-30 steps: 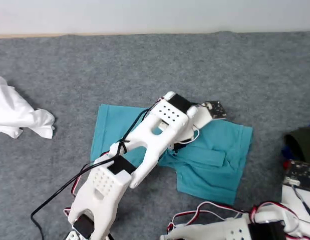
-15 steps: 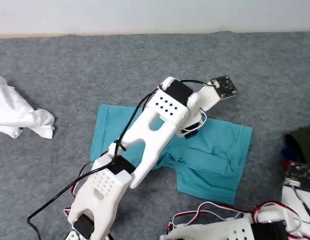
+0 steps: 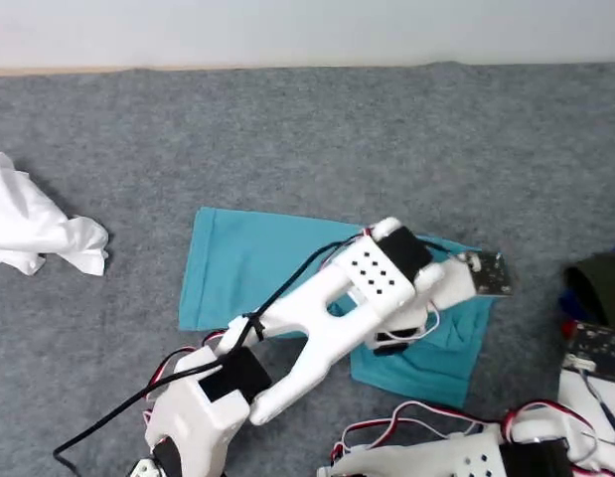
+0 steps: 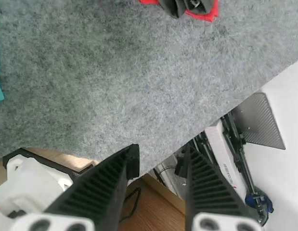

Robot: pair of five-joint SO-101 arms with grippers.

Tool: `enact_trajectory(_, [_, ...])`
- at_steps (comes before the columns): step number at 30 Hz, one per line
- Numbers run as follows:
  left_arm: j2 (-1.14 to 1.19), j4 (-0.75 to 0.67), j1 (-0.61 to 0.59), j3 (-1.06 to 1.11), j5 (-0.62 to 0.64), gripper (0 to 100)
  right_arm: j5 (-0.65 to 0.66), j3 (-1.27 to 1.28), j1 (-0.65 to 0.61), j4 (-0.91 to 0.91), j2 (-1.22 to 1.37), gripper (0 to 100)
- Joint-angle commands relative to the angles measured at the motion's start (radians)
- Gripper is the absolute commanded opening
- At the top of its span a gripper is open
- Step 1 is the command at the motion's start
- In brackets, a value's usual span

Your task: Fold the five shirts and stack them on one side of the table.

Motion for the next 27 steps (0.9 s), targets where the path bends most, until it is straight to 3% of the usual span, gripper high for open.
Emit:
enact_trajectory(1, [-0.071,-0.080,0.003,0.053,-0.012,15,0.009,0.002,0.004,0.033,-0.004,15.4])
enact_trajectory(8, [-0.071,-0.235,-0.026,0.157,-0.037,15,0.009,0.002,0.004,0.033,-0.004,15.4])
enact_trajectory(16, [-0.072,-0.270,-0.063,0.156,-0.038,14,0.009,0.003,0.004,0.033,-0.004,15.4])
enact_trajectory(22, [-0.074,-0.261,-0.066,0.124,-0.038,2,0.009,0.003,0.004,0.033,-0.004,15.4])
enact_trajectory(27, [-0.071,-0.262,-0.098,0.085,-0.037,0,0.008,0.003,0.004,0.035,-0.004,15.4])
